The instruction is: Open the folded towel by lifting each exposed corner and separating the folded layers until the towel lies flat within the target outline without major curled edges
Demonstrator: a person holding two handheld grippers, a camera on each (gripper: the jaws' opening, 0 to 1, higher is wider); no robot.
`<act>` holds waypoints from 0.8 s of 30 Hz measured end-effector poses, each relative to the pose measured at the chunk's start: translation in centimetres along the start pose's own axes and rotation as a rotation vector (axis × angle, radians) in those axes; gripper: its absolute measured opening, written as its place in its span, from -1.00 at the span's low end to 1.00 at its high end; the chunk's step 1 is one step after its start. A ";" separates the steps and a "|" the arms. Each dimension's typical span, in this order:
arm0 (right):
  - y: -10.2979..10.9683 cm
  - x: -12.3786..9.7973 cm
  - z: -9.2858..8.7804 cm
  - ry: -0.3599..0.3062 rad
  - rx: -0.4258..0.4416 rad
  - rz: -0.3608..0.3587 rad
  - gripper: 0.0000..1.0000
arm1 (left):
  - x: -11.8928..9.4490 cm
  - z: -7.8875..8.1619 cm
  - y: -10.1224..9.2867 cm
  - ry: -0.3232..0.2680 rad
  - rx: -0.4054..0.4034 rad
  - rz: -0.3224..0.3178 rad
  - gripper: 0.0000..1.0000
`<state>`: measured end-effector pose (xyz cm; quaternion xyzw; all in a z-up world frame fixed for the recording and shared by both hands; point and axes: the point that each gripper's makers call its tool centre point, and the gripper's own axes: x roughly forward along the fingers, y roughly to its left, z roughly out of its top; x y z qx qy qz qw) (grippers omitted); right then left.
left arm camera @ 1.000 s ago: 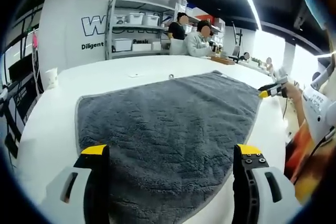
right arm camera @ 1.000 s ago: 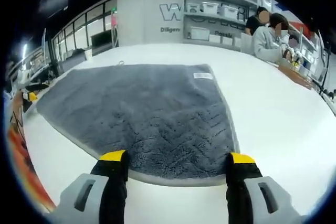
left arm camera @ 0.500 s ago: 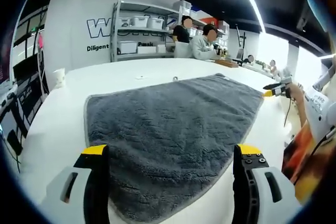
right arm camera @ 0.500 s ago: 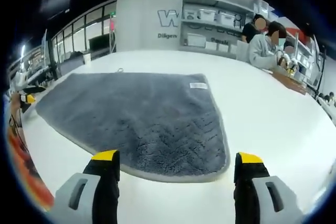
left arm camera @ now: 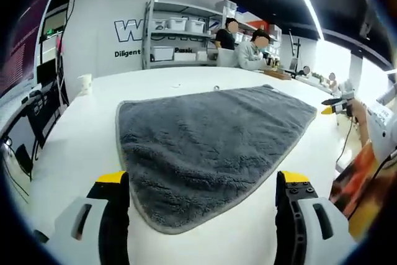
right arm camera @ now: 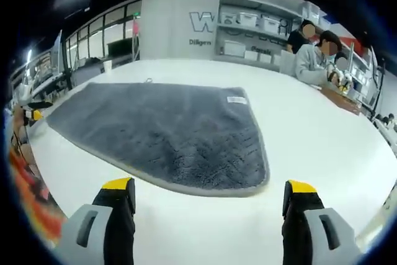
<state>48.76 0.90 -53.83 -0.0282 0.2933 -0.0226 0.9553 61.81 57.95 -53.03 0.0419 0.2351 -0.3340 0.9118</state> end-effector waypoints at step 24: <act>1.2 1.0 0.5 0.024 -0.064 0.045 0.98 | -1.7 -1.6 0.8 0.010 -0.054 0.058 0.94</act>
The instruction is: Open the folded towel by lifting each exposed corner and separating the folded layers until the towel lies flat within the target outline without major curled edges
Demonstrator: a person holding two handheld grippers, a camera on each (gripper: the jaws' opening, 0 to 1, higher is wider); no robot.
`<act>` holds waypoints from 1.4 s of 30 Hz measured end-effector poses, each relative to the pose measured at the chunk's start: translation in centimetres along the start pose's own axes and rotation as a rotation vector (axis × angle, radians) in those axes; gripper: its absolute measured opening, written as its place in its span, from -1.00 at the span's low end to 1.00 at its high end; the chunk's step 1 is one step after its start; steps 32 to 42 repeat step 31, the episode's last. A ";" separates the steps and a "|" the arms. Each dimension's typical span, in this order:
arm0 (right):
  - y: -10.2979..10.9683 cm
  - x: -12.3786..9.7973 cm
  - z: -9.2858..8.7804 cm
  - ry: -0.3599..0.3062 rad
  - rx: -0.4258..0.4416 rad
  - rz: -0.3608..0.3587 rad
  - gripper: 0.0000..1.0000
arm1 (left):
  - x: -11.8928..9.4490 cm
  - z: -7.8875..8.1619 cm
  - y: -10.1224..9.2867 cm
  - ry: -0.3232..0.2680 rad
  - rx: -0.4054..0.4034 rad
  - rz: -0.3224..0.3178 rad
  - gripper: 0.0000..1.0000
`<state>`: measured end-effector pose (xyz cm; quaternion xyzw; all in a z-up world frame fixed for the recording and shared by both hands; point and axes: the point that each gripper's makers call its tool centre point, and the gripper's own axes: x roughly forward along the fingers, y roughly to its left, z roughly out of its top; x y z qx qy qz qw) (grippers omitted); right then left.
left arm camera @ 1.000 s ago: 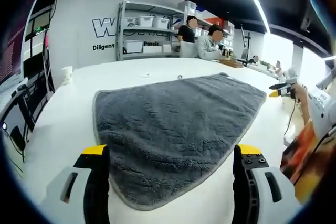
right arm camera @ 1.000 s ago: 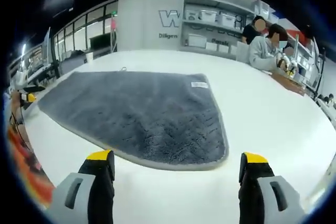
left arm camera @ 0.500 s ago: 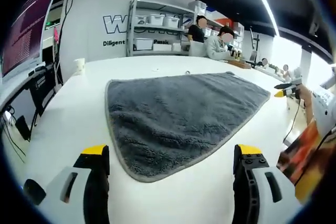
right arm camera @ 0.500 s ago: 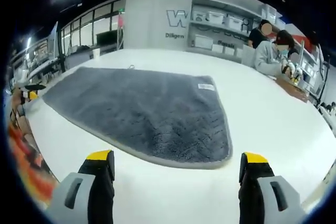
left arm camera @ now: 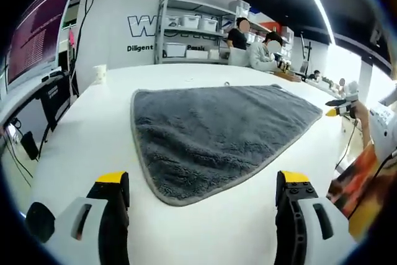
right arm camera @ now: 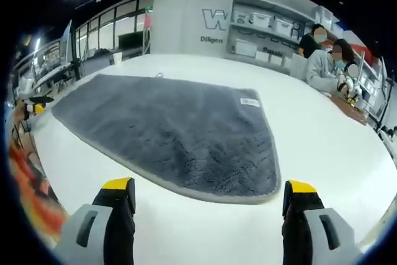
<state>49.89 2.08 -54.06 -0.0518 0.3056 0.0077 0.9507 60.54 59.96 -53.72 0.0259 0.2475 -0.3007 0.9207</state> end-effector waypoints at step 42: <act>-0.1 0.3 -0.1 0.011 0.014 -0.013 0.98 | -0.2 0.3 -0.7 0.000 0.018 -0.014 0.95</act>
